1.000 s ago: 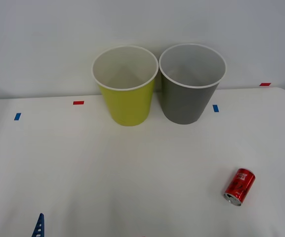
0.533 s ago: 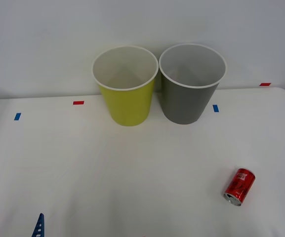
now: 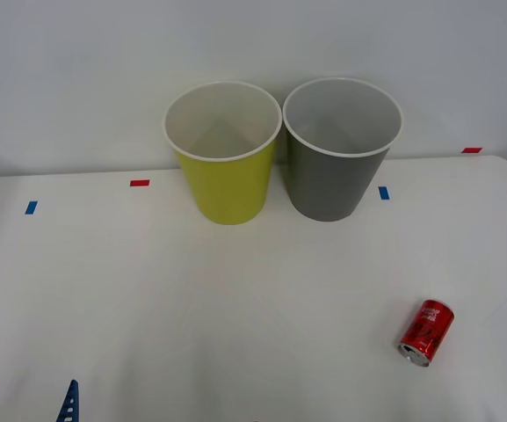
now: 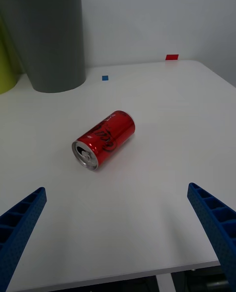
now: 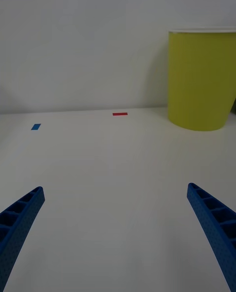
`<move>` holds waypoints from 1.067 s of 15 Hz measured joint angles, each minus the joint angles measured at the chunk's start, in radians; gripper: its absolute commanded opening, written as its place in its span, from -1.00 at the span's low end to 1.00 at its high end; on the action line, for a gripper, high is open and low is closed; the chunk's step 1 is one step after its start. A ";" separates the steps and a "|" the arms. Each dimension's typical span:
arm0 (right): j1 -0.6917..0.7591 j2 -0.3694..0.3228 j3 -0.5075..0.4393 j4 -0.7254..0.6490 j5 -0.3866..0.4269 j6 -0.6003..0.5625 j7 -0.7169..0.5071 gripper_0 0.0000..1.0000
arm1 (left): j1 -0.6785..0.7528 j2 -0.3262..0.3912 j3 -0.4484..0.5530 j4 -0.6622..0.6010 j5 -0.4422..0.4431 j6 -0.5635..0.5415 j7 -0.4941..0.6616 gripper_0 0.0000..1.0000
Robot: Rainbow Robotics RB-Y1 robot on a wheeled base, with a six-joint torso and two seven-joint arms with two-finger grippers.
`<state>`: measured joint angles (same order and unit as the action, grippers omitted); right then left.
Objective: Put cans in the gray bin and PET bottles in the light green bin.
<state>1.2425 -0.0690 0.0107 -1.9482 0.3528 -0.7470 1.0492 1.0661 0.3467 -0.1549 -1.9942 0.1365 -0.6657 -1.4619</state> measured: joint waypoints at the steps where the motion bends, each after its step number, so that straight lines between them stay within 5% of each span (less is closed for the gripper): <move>1: 0.000 0.000 0.000 0.000 0.000 0.000 0.000 1.00 | 0.000 0.000 0.000 0.000 0.000 0.000 0.000 1.00; 16: -0.035 -0.005 0.016 0.029 -0.010 -0.002 0.041 1.00 | 0.000 0.000 0.000 0.000 0.000 0.000 0.000 1.00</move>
<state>1.2079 -0.0739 0.0272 -1.9188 0.3428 -0.7492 1.0899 1.0661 0.3467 -0.1549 -1.9942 0.1365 -0.6657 -1.4619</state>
